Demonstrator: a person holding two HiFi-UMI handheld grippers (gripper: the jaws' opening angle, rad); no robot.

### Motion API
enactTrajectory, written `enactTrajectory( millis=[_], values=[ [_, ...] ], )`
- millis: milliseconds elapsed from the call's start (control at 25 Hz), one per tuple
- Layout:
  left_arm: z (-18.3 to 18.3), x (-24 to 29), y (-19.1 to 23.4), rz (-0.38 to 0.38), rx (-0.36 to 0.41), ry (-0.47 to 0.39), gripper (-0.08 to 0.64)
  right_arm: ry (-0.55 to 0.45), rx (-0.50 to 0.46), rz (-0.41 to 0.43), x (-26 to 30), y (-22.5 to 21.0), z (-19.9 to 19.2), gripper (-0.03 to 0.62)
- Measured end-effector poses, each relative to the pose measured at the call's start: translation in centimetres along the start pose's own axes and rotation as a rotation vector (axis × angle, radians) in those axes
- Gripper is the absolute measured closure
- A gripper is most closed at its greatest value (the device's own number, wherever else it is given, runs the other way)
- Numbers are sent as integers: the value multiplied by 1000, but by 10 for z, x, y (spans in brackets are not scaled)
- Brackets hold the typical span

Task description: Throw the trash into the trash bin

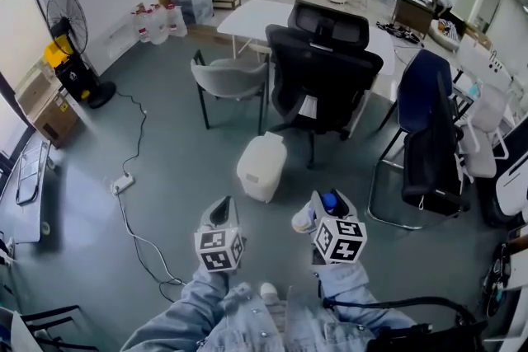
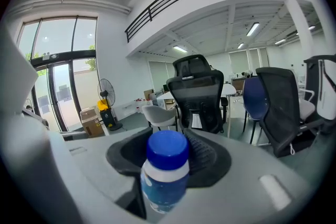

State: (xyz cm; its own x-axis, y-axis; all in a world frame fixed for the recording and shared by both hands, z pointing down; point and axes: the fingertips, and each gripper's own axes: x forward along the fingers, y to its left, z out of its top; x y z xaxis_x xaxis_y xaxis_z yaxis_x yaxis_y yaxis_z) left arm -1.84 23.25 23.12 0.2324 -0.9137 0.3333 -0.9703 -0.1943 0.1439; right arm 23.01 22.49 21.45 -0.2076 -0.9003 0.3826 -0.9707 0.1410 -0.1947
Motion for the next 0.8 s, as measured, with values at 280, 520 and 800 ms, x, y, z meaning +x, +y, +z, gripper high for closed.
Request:
enactTrajectory(
  millis=[280,520,800],
  values=[
    [4,38,13,1,-5,29,552,43,26,-7,37,-6,-6,400],
    [21,96,28,-37,-21,38,552,25,45,-70,77,-24,19,400],
    [69,175,53,-112,-15,18,552,-10,51,-143,132,-22,66,400]
  ],
)
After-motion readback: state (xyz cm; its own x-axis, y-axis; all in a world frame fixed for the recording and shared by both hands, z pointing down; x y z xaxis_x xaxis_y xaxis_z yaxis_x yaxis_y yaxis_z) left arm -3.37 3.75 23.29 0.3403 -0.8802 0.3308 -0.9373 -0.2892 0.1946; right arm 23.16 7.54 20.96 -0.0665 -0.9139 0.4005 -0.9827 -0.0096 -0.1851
